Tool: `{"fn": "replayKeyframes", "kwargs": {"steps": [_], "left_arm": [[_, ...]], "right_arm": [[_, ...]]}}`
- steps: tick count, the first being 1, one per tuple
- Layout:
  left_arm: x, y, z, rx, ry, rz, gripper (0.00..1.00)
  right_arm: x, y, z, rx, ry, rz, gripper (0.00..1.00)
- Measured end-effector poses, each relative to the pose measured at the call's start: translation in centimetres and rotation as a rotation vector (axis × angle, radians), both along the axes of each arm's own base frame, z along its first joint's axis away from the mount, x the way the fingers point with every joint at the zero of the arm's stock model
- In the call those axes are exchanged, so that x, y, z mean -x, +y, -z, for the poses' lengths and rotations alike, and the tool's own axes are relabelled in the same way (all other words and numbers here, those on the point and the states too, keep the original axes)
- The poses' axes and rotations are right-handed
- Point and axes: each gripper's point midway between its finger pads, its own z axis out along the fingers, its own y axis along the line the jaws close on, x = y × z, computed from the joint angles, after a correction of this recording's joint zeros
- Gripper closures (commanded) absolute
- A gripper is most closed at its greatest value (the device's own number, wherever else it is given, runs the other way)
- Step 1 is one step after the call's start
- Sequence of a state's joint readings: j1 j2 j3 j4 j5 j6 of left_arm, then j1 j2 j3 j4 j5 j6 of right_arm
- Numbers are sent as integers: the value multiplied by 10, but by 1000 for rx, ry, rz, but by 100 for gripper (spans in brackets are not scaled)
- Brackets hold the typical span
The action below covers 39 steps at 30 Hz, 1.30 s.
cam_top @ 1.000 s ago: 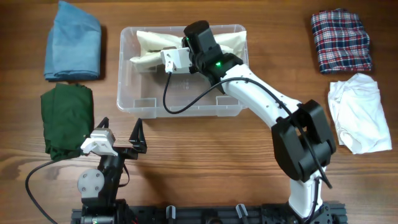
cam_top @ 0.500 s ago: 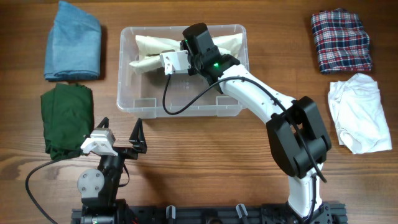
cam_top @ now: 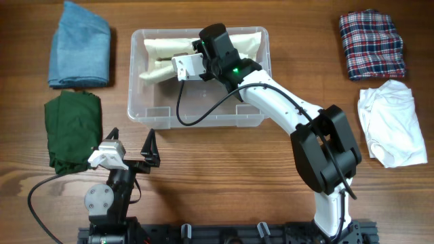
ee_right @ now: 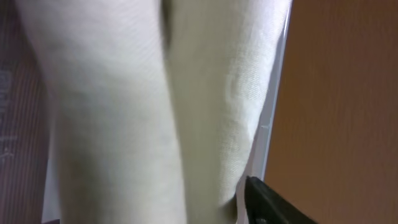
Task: Pack container
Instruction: 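Lower the cream cloth into the container and open the right gripper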
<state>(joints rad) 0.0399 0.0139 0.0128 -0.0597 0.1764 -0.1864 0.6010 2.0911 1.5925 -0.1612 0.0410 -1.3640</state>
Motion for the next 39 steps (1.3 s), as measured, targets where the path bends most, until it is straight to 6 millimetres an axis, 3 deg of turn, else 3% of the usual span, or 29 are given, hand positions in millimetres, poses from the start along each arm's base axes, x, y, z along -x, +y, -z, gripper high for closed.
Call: {"fn": "replayKeyframes", "kwargs": {"steps": [23,32,35,38,39], "left_arm": [[0,0,0,0,0,0,0],[0,0,0,0,0,0,0],[0,0,0,0,0,0,0],[0,0,0,0,0,0,0],[0,0,0,0,0,0,0]], "right_arm": [[46,24,17,84,80,52,27],[82,15,-37,37,121,80,25],[86,16,-53,-1,114,92,25],[86,16,-54,-16,121,103,33],[86,17,-55,-26,123,110,40]]}}
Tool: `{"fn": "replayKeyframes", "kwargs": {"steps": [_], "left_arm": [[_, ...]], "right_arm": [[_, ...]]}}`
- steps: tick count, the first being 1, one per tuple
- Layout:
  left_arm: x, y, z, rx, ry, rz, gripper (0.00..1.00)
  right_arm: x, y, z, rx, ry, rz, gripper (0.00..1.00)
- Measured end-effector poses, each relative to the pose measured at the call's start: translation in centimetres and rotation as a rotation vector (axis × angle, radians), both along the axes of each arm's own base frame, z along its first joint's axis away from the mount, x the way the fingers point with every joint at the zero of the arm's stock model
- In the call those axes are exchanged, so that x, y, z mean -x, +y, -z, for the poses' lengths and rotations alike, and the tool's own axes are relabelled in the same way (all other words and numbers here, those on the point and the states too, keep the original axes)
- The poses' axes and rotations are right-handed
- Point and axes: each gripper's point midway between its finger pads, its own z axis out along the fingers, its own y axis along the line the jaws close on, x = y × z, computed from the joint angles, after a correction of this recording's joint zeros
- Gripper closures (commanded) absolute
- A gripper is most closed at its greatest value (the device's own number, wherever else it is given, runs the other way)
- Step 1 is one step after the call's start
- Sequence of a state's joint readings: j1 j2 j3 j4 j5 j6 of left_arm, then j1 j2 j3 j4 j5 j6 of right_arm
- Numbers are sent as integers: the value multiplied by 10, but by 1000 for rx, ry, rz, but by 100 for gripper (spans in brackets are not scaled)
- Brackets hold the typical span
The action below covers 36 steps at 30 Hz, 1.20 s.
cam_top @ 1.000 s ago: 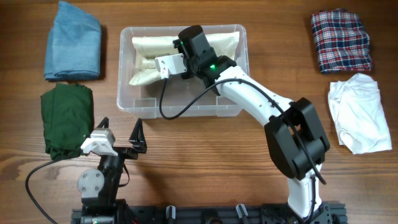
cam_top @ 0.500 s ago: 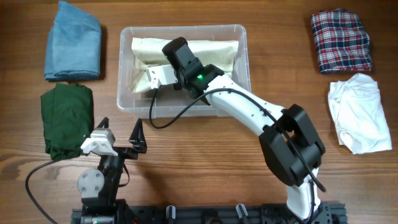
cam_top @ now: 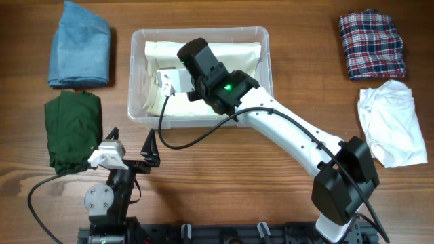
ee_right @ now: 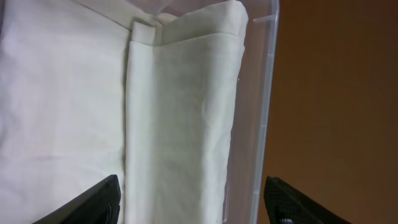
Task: Pack container
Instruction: 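Lower the cream cloth into the container and open the right gripper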
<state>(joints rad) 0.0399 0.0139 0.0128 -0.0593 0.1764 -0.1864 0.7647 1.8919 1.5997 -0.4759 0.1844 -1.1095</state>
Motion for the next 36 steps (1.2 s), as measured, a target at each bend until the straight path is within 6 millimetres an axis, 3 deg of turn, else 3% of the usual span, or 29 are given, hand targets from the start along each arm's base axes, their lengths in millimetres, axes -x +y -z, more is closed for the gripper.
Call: {"fn": "replayKeyframes", "kwargs": {"steps": [2,4,7,10,12,15,20,25,31,36], "left_arm": [[0,0,0,0,0,0,0],[0,0,0,0,0,0,0],[0,0,0,0,0,0,0],[0,0,0,0,0,0,0],[0,0,0,0,1,0,0],[0,0,0,0,0,0,0],[0,0,0,0,0,0,0],[0,0,0,0,0,0,0],[0,0,0,0,1,0,0],[0,0,0,0,1,0,0]], "right_arm": [[-5,2,-6,-41,-11,19,61],[-12,2,-11,-94,-16,39,67],[-29,-9,-17,-184,5,105,66],[-43,-34,-13,-302,96,266,44],[-43,-46,-4,-375,196,374,45],[-27,-42,7,-496,384,470,96],[-26,-14,-12,-705,479,489,96],[-34,-16,-17,-731,442,506,96],[-53,-20,-31,-696,274,460,94],[-58,-21,-18,-643,253,450,96]]}}
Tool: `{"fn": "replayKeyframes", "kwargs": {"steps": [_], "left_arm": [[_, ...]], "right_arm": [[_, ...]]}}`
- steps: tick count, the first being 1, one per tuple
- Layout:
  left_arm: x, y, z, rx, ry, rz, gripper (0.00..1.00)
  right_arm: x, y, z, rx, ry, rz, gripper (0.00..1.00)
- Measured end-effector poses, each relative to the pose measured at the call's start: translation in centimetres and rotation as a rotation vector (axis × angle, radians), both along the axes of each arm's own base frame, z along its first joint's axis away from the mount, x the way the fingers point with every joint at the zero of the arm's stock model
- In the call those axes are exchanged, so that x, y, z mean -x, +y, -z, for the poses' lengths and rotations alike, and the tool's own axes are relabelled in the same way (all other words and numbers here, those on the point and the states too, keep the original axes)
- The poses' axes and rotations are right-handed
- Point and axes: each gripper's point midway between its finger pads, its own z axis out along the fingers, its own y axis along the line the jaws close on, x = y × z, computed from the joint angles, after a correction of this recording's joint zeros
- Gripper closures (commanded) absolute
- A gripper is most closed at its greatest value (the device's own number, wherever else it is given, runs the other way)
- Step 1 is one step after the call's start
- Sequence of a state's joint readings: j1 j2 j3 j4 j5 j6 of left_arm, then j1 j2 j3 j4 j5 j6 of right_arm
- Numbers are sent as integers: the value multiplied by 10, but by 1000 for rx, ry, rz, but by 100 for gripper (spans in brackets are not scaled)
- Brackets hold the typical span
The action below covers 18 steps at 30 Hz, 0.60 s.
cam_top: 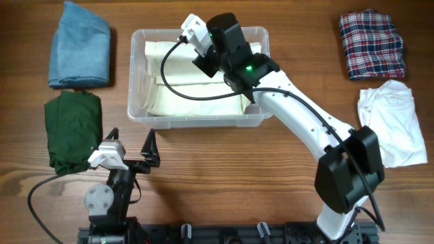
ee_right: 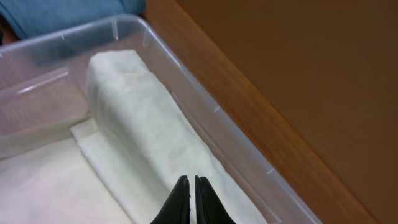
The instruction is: Pack container
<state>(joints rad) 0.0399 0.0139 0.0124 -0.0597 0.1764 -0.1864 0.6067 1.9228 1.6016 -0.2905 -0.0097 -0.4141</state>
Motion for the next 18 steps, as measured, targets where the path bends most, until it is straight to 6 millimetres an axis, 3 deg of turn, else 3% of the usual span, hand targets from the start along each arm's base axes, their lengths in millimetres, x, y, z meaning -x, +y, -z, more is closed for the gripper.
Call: {"fn": "replayKeyframes", "kwargs": {"steps": [5,11,18], "left_arm": [[0,0,0,0,0,0,0],[0,0,0,0,0,0,0],[0,0,0,0,0,0,0]], "right_arm": [[-10,-3,26,43,15,2,96],[-34,-9,24,15,-49,29,96],[-43,-9,51,26,-30,34,96]]}}
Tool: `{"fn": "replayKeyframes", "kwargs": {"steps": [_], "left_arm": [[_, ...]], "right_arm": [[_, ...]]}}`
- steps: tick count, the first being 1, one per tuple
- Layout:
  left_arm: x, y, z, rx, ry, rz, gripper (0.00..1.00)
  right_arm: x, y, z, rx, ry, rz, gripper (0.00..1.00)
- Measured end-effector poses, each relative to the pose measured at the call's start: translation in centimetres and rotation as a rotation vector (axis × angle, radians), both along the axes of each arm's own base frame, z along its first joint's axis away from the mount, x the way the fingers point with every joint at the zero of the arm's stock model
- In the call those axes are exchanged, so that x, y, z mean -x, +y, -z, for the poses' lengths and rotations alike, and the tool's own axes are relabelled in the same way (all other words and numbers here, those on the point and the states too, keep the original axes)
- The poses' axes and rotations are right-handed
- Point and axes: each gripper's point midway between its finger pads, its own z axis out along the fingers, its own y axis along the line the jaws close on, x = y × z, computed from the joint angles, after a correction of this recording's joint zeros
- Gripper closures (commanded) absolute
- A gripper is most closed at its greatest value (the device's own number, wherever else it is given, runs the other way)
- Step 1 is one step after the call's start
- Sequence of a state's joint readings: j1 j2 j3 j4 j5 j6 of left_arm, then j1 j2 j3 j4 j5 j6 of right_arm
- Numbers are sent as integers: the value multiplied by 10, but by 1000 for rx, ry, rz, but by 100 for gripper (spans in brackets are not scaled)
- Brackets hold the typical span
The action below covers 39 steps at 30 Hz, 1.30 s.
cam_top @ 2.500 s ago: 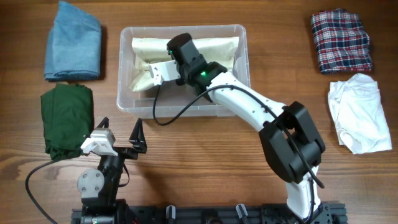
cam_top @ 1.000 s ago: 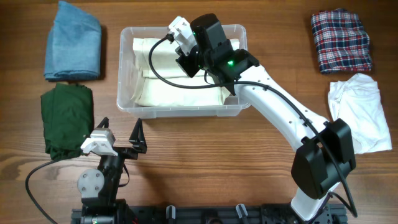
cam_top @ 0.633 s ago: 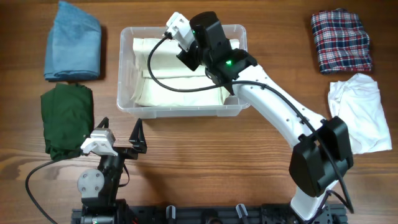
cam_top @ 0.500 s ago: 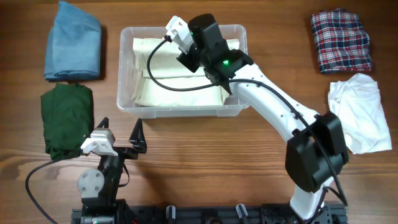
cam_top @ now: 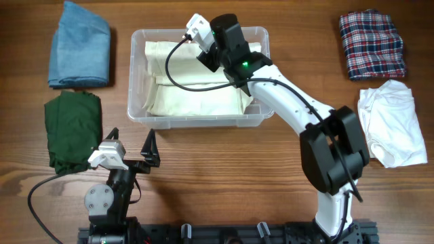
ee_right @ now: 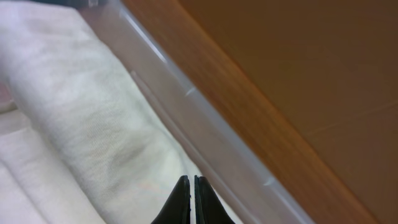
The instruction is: Pack container
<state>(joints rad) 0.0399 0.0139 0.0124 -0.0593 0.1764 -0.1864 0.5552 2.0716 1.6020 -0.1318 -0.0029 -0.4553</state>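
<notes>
The clear plastic container (cam_top: pixel 135 81) stands at the table's back centre, and a folded cream cloth (cam_top: pixel 196 95) fills it. My right gripper (cam_top: pixel 229 49) reaches into its back right part. In the right wrist view its fingertips (ee_right: pixel 191 186) are shut with nothing seen between them. They are right at the cream cloth's thick fold (ee_right: pixel 81 118), beside the container's back wall (ee_right: pixel 205 149). My left gripper (cam_top: pixel 130 142) stands open near the front edge, holding nothing.
A blue cloth (cam_top: pixel 80 44) and a dark green cloth (cam_top: pixel 71 129) lie to the left of the container. A plaid cloth (cam_top: pixel 371 44) and a white cloth (cam_top: pixel 393 122) lie at the right. Bare wooden table (cam_top: pixel 224 169) stretches in front.
My right gripper, still shut, has come down closer to the cloth's fold along the back wall. The left arm has not moved.
The right gripper was first low in the container against bunched cream cloth, with bare bottom showing at the front left. Then it stood open above the cloth, now spread flat. Later it was shut over the back right, and now sits at the fold.
</notes>
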Motion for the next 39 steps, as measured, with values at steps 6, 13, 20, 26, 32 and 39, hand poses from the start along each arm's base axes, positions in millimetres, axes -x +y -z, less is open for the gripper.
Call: {"fn": "replayKeyframes", "kwargs": {"steps": [6,13,20,26,32,39], "left_arm": [[0,0,0,0,0,0,0],[0,0,0,0,0,0,0],[0,0,0,0,0,0,0],[0,0,0,0,0,0,0],[0,0,0,0,0,0,0],[0,0,0,0,0,0,0]], "right_arm": [[-1,3,17,7,22,-7,96],[21,-1,45,34,172,-28,96],[72,-4,80,107,405,-50,96],[108,-9,94,117,578,-59,96],[110,-5,85,89,590,-66,96],[62,20,-7,-14,302,-102,96]]}}
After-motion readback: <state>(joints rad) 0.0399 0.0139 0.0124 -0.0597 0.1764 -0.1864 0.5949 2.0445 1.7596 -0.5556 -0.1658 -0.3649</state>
